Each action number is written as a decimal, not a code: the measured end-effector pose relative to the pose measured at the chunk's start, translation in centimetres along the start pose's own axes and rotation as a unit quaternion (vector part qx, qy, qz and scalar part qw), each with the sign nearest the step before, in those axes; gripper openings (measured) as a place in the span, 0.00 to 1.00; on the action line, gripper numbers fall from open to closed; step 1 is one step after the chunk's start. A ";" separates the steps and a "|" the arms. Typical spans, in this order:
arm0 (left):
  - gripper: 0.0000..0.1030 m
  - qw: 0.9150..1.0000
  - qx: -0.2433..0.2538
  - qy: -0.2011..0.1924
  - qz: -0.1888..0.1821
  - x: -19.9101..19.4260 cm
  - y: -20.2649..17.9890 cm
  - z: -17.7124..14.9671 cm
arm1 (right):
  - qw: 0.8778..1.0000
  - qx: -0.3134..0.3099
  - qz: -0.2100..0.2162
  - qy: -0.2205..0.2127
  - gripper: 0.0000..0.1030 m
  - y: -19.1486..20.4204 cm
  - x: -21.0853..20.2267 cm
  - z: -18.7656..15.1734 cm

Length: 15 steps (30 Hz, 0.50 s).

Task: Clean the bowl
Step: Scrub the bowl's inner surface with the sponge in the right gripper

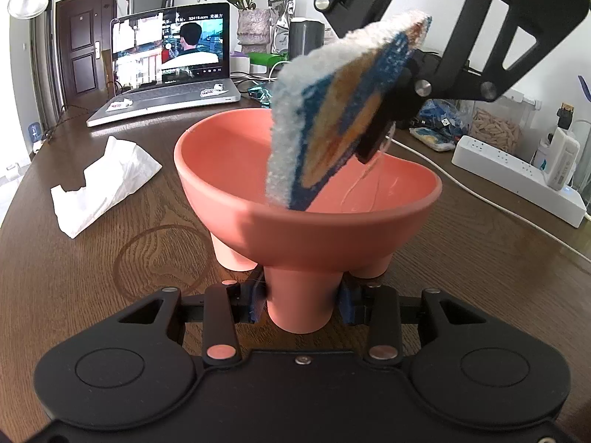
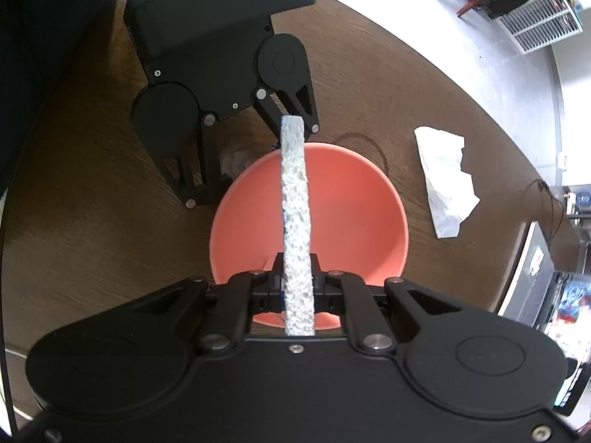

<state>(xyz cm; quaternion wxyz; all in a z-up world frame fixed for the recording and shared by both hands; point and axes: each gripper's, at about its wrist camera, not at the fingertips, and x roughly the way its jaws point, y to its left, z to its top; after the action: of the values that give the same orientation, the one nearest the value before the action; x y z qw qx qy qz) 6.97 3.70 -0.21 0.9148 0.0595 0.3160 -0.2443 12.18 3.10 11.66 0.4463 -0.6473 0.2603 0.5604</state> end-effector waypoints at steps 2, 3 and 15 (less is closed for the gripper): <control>0.37 1.000 0.001 0.000 0.001 0.0 0.0 0.0 | 1.000 -0.001 -0.003 0.002 0.10 0.1 -0.1 -0.1; 0.37 1.000 0.001 0.000 0.001 0.0 0.0 0.0 | 1.000 -0.001 -0.006 0.003 0.10 0.1 -0.1 -0.1; 0.37 1.000 0.006 -0.002 0.004 -0.1 -0.3 -0.1 | 0.997 0.067 -0.035 -0.010 0.10 -0.5 0.6 0.4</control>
<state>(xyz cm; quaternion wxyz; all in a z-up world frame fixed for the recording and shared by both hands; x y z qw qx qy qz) 6.75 3.53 -0.25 0.9158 0.0662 0.3128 -0.2430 12.55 3.76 11.25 0.5107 -0.6193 0.2697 0.5319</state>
